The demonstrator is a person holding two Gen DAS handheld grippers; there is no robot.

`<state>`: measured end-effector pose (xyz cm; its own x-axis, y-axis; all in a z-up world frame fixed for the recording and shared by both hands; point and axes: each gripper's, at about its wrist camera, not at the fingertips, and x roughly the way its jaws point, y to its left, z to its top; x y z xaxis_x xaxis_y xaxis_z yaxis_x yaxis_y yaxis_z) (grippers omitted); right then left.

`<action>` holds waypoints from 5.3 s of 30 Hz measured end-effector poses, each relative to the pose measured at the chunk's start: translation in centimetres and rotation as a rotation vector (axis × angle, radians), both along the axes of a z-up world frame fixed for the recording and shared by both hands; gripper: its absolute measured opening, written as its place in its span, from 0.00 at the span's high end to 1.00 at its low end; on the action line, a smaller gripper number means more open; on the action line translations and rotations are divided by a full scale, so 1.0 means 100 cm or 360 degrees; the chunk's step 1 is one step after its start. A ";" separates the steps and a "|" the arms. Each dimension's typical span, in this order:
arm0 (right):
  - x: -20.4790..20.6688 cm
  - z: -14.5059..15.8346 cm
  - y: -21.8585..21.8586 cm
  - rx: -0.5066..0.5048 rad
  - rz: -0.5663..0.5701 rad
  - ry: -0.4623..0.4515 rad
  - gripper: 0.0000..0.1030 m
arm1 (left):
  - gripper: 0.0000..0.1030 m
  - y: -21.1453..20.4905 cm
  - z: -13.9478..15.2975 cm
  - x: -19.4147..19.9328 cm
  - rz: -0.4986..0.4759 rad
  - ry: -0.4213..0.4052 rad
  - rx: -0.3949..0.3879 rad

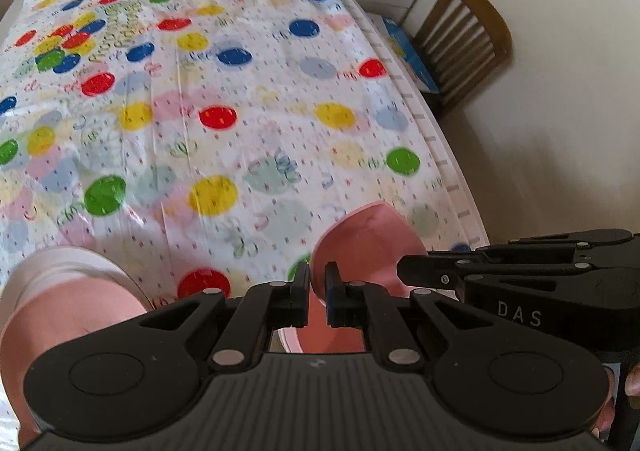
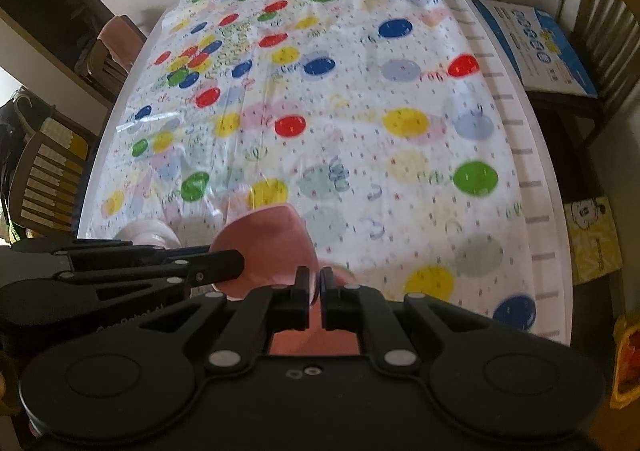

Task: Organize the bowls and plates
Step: 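Lift the heart-shaped dish and carry it to the pink bowl, then lower the heart-shaped dish into the pink bowl and open the left gripper, then close the left gripper on the rim of the nested bowls, then lift the nested bowls and carry them over the pink mouse-shaped plate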

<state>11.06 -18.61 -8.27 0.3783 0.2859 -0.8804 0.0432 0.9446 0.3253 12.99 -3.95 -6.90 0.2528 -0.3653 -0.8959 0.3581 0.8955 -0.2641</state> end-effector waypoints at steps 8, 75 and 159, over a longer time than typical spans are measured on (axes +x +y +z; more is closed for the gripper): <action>-0.024 -0.017 -0.006 0.0010 -0.0046 0.0060 0.96 | 0.93 -0.013 -0.015 -0.021 -0.0082 0.0048 0.0056; -0.067 0.028 0.000 -0.0092 -0.0086 -0.0215 0.50 | 0.54 0.011 0.018 -0.058 -0.0151 -0.0242 0.0042; -0.047 -0.053 0.006 -0.0085 -0.0353 0.0046 0.83 | 0.69 0.006 -0.055 -0.038 0.0082 0.0027 0.0064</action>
